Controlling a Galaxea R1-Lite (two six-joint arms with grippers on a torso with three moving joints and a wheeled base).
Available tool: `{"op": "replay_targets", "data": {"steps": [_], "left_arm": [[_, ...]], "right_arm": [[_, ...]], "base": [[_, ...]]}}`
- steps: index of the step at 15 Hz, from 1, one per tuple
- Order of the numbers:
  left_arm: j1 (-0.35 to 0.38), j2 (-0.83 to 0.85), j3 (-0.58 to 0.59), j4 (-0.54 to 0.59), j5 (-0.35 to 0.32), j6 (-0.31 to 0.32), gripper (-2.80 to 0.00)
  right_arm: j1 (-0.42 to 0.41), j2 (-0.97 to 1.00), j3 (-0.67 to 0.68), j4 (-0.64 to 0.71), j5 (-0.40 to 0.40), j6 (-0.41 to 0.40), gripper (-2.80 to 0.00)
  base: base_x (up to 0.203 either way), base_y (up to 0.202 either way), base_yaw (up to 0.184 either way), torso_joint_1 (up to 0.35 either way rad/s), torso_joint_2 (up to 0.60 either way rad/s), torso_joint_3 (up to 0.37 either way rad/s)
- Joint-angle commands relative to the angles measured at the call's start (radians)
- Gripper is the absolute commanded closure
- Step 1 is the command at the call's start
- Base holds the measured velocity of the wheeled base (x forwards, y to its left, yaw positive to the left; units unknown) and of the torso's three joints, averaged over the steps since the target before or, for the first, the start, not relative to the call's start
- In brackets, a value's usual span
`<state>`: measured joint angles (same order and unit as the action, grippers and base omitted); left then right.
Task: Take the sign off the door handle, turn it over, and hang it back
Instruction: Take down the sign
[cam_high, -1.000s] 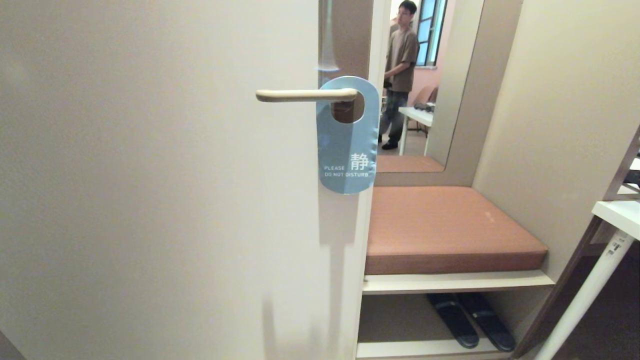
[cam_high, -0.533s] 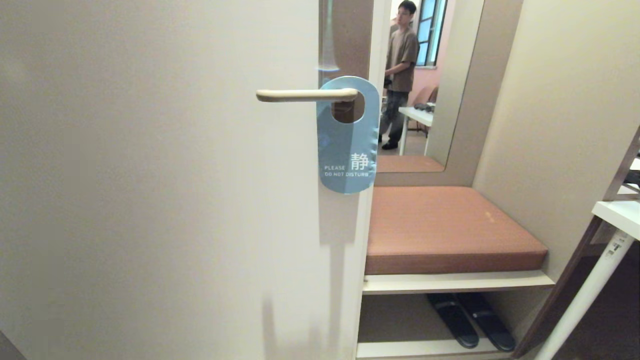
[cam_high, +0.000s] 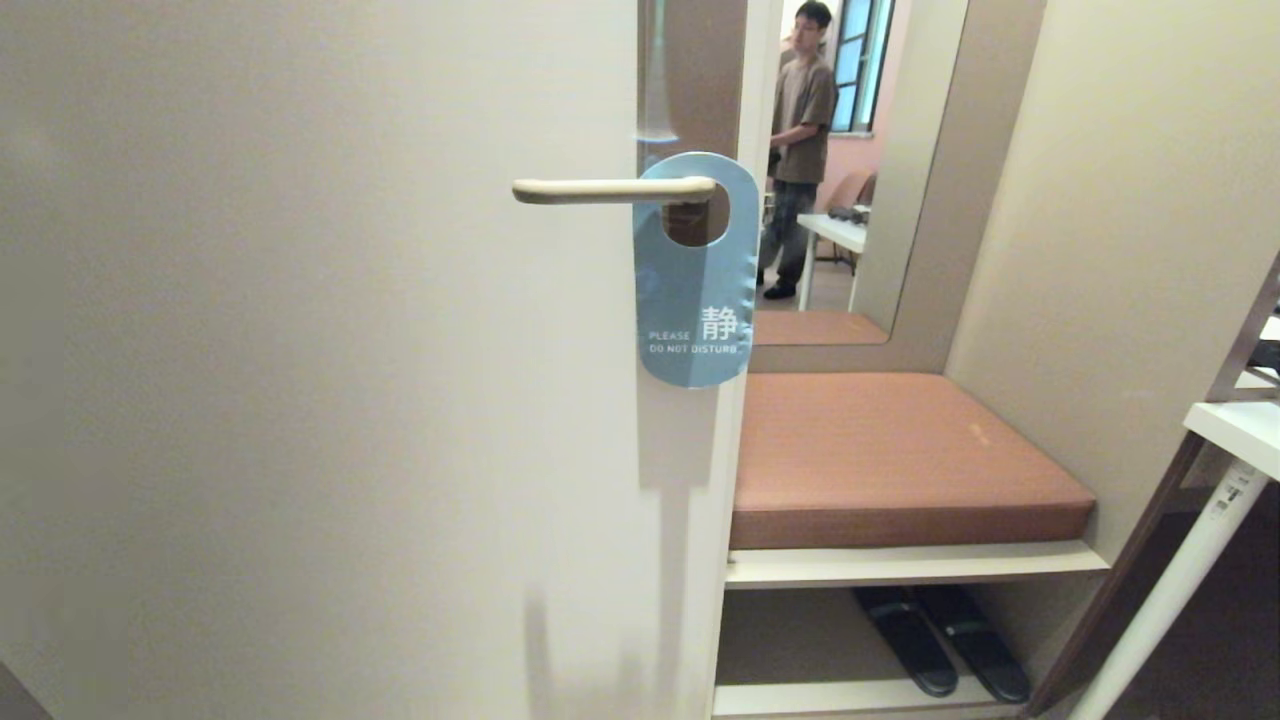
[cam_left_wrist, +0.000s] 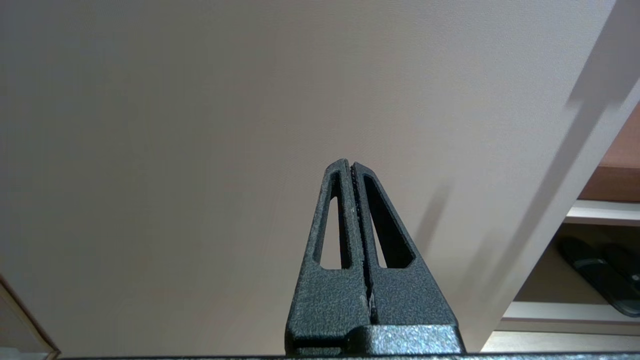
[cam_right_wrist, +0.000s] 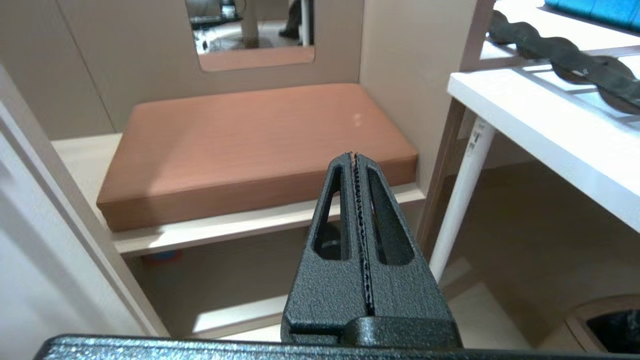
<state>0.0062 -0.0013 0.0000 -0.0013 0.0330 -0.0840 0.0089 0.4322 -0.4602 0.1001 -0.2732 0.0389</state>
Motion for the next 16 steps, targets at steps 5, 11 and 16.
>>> {"op": "replay_targets", "data": {"steps": [5,11,16], "left_arm": [[0.0,0.001,0.0,0.0,0.001,0.0,0.0],[0.001,0.001,0.0,0.0,0.001,-0.001,0.0],[0.001,0.001,0.0,0.0,0.001,-0.001,0.0]], "right_arm": [[0.0,0.204,-0.012,-0.161,0.0,0.001,0.0],[0.0,0.256,-0.057,-0.215,0.143,-0.008,0.0],[-0.001,0.337,-0.092,-0.263,0.24,-0.008,0.0]], "base": [[0.0,0.0,0.0,0.0,0.0,0.0],[0.0,0.0,0.0,0.0,0.0,0.0],[0.0,0.0,0.0,0.0,0.0,0.0]]}}
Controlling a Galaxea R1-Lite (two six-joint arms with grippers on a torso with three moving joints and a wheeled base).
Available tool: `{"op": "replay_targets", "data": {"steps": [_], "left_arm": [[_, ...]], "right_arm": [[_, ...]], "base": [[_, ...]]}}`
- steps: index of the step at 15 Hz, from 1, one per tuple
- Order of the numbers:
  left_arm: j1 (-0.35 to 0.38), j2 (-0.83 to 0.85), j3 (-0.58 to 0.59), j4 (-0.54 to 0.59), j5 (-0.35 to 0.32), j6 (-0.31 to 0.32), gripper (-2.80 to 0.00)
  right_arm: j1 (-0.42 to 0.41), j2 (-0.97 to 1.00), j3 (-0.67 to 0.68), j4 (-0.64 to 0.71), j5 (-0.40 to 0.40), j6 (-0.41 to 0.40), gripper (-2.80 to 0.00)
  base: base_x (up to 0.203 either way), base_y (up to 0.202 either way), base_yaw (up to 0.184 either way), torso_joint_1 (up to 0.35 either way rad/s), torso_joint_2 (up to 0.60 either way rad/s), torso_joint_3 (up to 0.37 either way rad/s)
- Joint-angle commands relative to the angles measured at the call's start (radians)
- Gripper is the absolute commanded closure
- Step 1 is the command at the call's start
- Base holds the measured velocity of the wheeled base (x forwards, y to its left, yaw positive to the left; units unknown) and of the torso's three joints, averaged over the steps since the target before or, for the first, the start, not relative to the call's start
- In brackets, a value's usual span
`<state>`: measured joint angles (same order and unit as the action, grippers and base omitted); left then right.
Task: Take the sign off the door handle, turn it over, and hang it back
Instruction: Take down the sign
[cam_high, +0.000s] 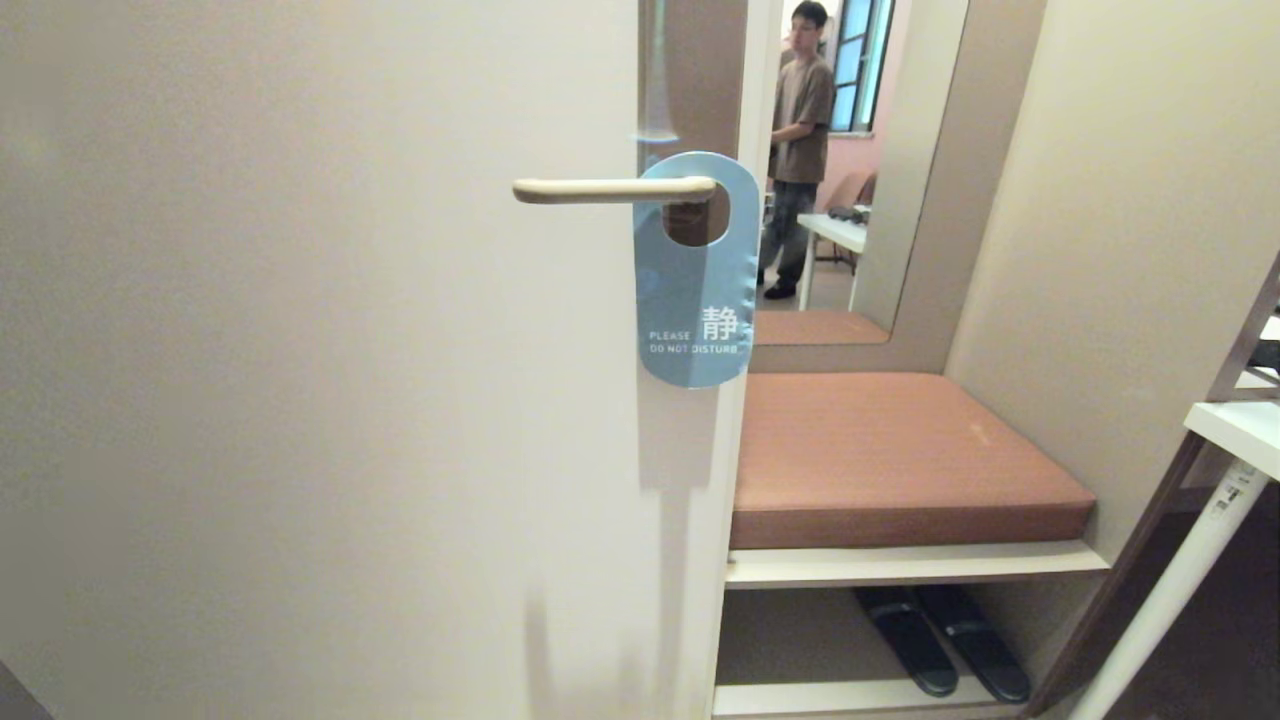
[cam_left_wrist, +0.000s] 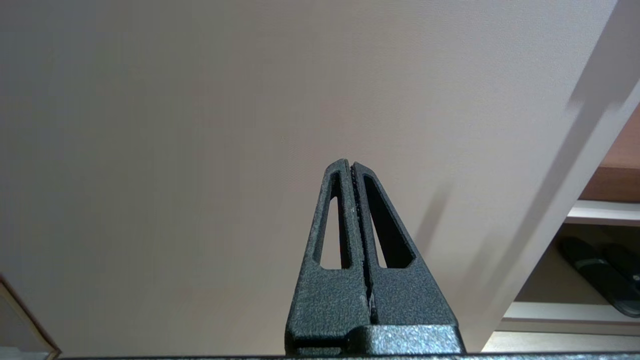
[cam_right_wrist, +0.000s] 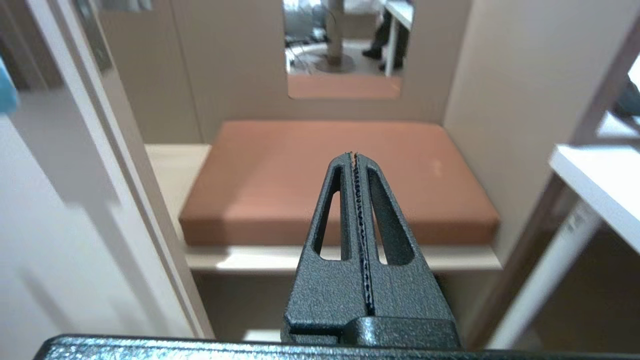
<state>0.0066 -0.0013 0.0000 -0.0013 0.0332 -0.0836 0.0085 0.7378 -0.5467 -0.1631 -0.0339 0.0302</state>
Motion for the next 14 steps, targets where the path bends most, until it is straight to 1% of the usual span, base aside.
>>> {"op": "replay_targets", "data": {"steps": [1,2,4,5,8,9,10,13,14], "left_arm": [[0.001,0.001,0.0,0.0,0.001,-0.002,0.0],[0.001,0.001,0.0,0.0,0.001,-0.001,0.0],[0.001,0.001,0.0,0.0,0.001,-0.001,0.0],[0.001,0.001,0.0,0.0,0.001,-0.001,0.0],[0.001,0.001,0.0,0.0,0.001,-0.002,0.0],[0.001,0.001,0.0,0.0,0.001,-0.002,0.0],[0.0,0.001,0.0,0.0,0.001,-0.002,0.0],[0.0,0.001,0.0,0.0,0.001,-0.001,0.0],[0.001,0.001,0.0,0.0,0.001,-0.002,0.0]], "right_arm": [[-0.002,0.058,-0.018,-0.02,0.002,0.0,0.0],[-0.017,0.082,-0.03,-0.036,0.002,-0.003,0.0],[-0.084,0.125,-0.047,-0.046,0.004,-0.035,0.0],[-0.094,0.15,-0.058,-0.052,0.011,-0.046,0.0],[-0.1,0.232,-0.079,-0.123,0.098,-0.048,0.0],[-0.106,0.272,-0.085,-0.168,0.147,-0.048,0.0],[-0.126,0.303,-0.09,-0.2,0.22,-0.05,0.0],[-0.201,0.386,-0.092,-0.269,0.483,-0.056,0.0],[-0.217,0.419,-0.091,-0.303,0.542,-0.057,0.0]], "base": [[0.0,0.0,0.0,0.0,0.0,0.0],[0.0,0.0,0.0,0.0,0.0,0.0],[0.0,0.0,0.0,0.0,0.0,0.0],[0.0,0.0,0.0,0.0,0.0,0.0],[0.0,0.0,0.0,0.0,0.0,0.0],[0.0,0.0,0.0,0.0,0.0,0.0],[0.0,0.0,0.0,0.0,0.0,0.0],[0.0,0.0,0.0,0.0,0.0,0.0],[0.0,0.0,0.0,0.0,0.0,0.0]]}}
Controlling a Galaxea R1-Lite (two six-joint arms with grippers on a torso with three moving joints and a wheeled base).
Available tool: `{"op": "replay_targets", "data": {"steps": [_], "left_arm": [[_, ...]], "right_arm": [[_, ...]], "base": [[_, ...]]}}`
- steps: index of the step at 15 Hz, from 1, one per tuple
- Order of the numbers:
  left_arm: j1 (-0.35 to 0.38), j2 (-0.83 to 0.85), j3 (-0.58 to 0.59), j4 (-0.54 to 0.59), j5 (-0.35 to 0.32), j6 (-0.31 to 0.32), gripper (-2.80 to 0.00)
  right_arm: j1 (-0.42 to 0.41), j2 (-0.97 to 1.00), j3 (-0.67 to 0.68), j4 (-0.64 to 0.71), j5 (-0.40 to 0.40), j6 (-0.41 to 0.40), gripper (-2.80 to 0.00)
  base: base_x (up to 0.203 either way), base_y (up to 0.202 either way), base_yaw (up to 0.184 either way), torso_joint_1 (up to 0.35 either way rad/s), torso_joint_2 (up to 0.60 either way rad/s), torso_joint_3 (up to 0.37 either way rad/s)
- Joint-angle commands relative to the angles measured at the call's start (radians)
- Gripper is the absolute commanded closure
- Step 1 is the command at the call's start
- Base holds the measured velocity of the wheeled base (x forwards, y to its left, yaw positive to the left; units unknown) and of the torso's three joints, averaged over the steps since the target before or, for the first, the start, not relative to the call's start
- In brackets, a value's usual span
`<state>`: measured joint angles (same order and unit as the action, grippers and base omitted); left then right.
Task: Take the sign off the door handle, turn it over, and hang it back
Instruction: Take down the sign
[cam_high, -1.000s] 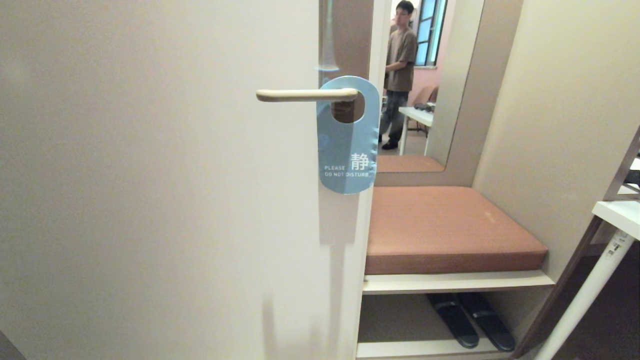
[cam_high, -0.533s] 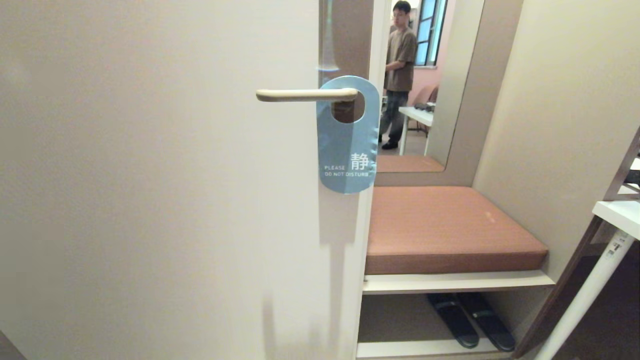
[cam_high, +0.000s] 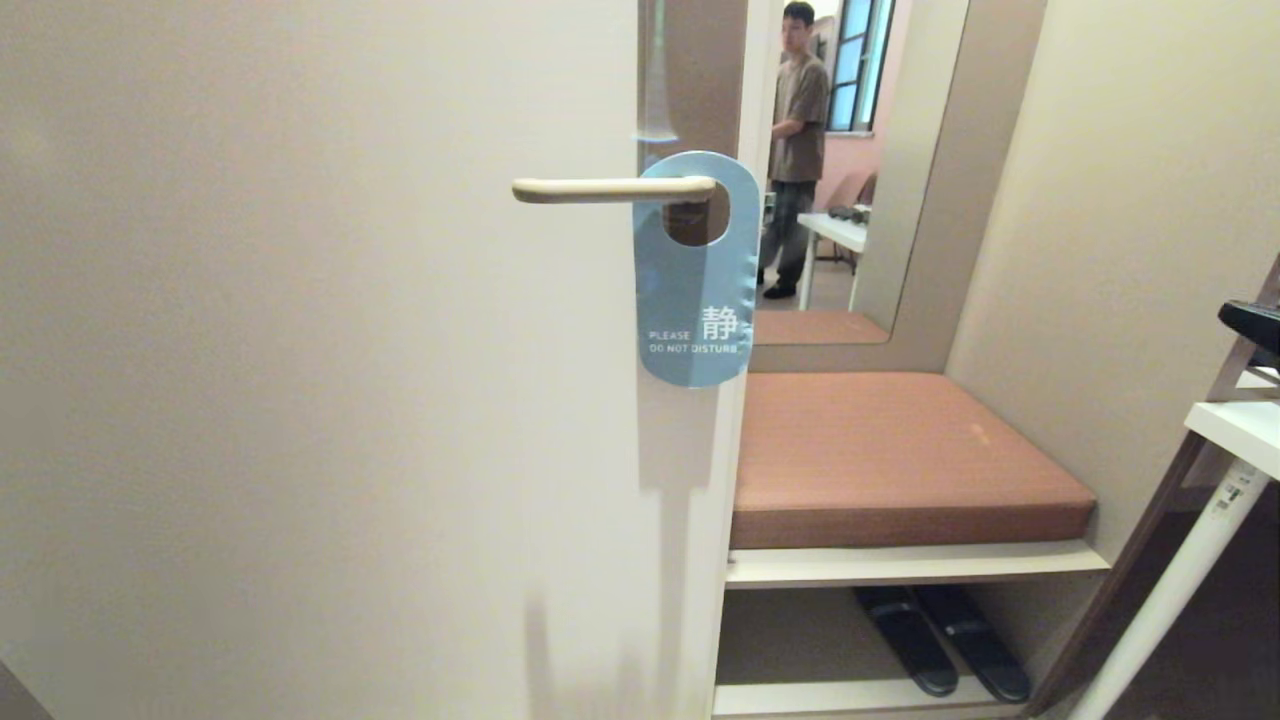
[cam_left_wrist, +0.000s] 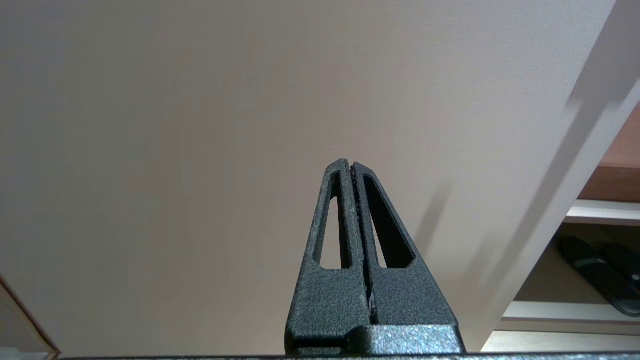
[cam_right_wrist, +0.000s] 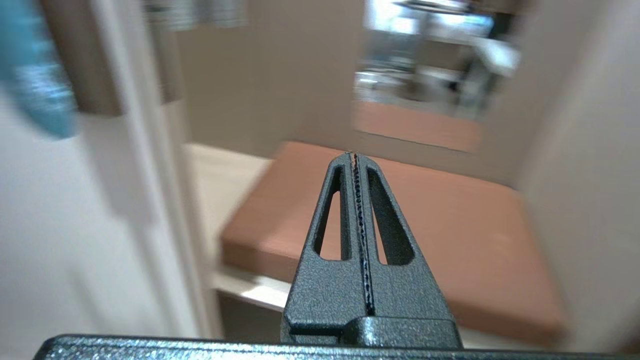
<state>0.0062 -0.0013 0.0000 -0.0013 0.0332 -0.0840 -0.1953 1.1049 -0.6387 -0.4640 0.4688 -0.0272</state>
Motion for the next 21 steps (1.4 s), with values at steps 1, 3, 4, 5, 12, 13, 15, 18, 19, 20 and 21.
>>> {"op": "replay_targets", "data": {"steps": [1,3,4,5,12,13,15,18,19,20,21], "left_arm": [[0.001,0.001,0.0,0.0,0.001,-0.002,0.0],[0.001,0.001,0.0,0.0,0.001,-0.001,0.0],[0.0,0.001,0.0,0.0,0.001,0.0,0.0],[0.0,0.001,0.0,0.0,0.001,0.0,0.0],[0.001,0.001,0.0,0.0,0.001,0.0,0.0],[0.0,0.001,0.0,0.0,0.001,-0.002,0.0],[0.0,0.001,0.0,0.0,0.001,0.0,0.0],[0.001,0.001,0.0,0.0,0.001,0.0,0.0],[0.0,0.001,0.0,0.0,0.001,0.0,0.0],[0.001,0.001,0.0,0.0,0.001,-0.001,0.0],[0.001,0.001,0.0,0.0,0.001,-0.001,0.0]], "right_arm": [[-0.021,0.085,0.002,-0.045,0.1,-0.004,0.0],[-0.024,0.146,0.002,-0.121,0.207,-0.026,0.0],[-0.024,0.167,0.003,-0.137,0.251,-0.049,0.0],[-0.024,0.183,0.005,-0.141,0.303,-0.079,0.0],[0.028,0.286,-0.007,-0.144,0.575,-0.188,0.0],[0.047,0.296,-0.012,-0.145,0.588,-0.189,0.0],[0.096,0.307,-0.027,-0.144,0.591,-0.188,0.0],[0.173,0.341,-0.077,-0.143,0.591,-0.186,0.0],[0.196,0.352,-0.1,-0.143,0.59,-0.186,0.0],[0.211,0.363,-0.12,-0.143,0.59,-0.186,0.0],[0.221,0.374,-0.139,-0.143,0.59,-0.186,0.0]], "base": [[0.0,0.0,0.0,0.0,0.0,0.0],[0.0,0.0,0.0,0.0,0.0,0.0],[0.0,0.0,0.0,0.0,0.0,0.0],[0.0,0.0,0.0,0.0,0.0,0.0],[0.0,0.0,0.0,0.0,0.0,0.0],[0.0,0.0,0.0,0.0,0.0,0.0],[0.0,0.0,0.0,0.0,0.0,0.0],[0.0,0.0,0.0,0.0,0.0,0.0],[0.0,0.0,0.0,0.0,0.0,0.0],[0.0,0.0,0.0,0.0,0.0,0.0],[0.0,0.0,0.0,0.0,0.0,0.0]]}}
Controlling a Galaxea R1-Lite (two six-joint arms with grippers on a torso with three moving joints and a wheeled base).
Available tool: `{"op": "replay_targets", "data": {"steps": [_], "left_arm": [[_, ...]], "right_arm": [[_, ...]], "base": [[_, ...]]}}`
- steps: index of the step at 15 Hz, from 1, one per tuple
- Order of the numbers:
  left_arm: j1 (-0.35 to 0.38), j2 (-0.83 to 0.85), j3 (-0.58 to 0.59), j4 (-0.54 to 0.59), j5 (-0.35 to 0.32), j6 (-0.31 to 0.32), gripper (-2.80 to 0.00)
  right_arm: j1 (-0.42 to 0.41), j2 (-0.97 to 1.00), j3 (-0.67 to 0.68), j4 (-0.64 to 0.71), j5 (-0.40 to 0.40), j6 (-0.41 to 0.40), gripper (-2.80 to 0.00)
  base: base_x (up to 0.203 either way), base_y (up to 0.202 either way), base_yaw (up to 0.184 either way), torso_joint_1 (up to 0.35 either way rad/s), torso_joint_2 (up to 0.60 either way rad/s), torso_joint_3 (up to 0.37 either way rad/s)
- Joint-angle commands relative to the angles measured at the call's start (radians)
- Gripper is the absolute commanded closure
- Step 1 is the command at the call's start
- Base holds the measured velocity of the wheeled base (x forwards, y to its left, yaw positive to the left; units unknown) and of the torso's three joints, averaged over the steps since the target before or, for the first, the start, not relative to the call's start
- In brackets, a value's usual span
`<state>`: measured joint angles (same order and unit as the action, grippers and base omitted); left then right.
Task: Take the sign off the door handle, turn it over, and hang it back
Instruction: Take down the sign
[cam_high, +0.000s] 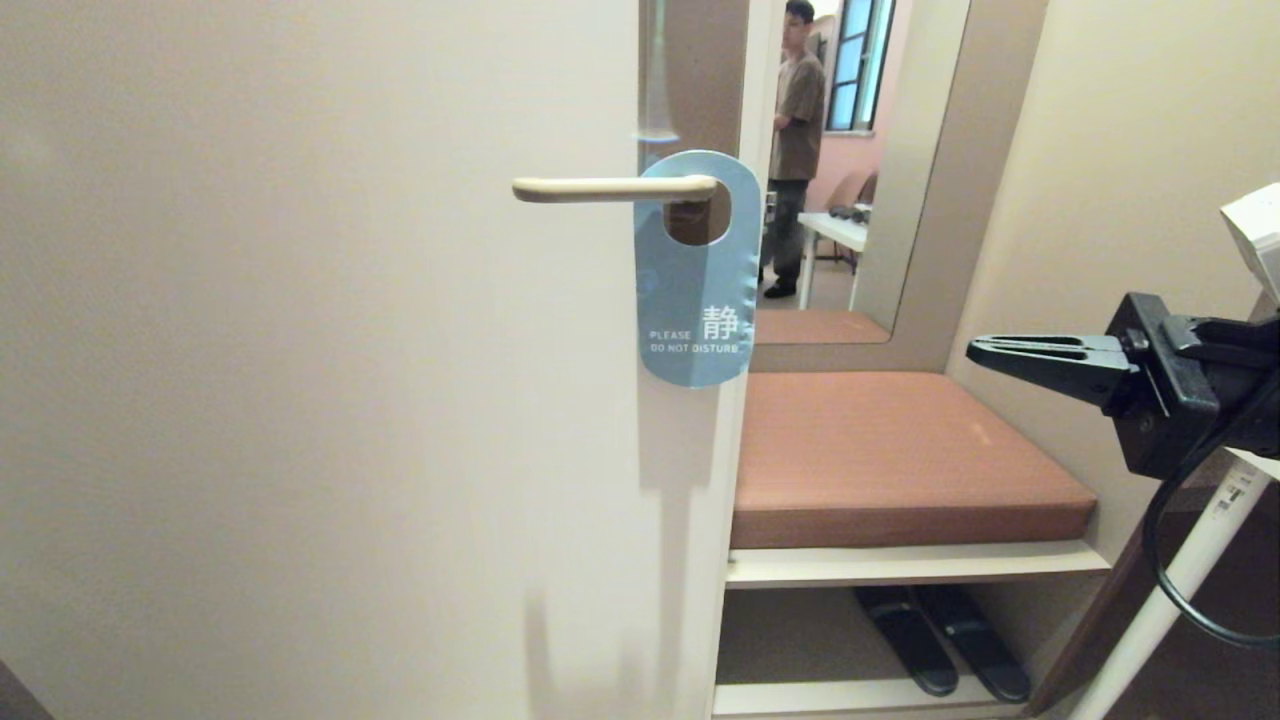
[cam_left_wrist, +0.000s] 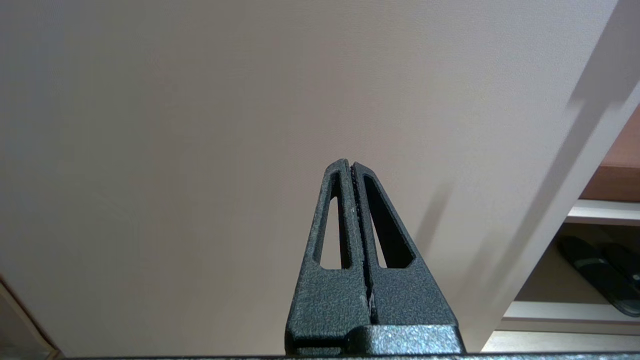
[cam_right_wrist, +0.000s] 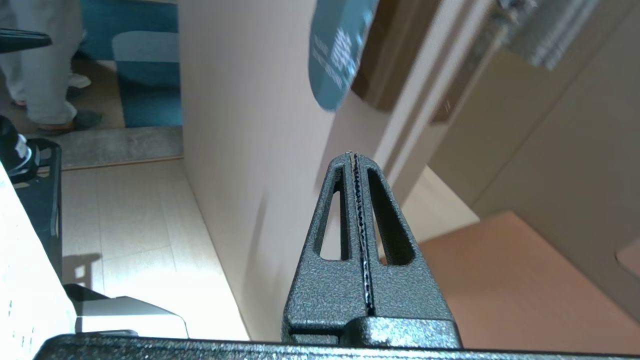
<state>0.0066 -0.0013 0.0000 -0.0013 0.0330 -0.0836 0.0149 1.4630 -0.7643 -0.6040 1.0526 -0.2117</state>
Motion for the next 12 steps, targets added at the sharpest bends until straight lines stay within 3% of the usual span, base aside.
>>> {"op": "replay_targets", "data": {"steps": [1,3,4,12], "left_arm": [[0.0,0.001,0.0,0.0,0.001,-0.001,0.0],[0.001,0.001,0.0,0.0,0.001,-0.001,0.0],[0.0,0.001,0.0,0.0,0.001,-0.002,0.0],[0.0,0.001,0.0,0.0,0.001,-0.001,0.0]], "right_arm": [[0.015,0.03,-0.033,-0.003,0.006,-0.002,0.0],[0.016,0.046,-0.061,-0.003,0.007,-0.002,0.0],[0.016,0.048,-0.059,-0.003,0.011,0.0,-2.8],[0.02,0.111,-0.101,-0.005,0.046,-0.003,-2.8]], "base": [[0.0,0.0,0.0,0.0,0.0,0.0],[0.0,0.0,0.0,0.0,0.0,0.0],[0.0,0.0,0.0,0.0,0.0,0.0],[0.0,0.0,0.0,0.0,0.0,0.0]]}}
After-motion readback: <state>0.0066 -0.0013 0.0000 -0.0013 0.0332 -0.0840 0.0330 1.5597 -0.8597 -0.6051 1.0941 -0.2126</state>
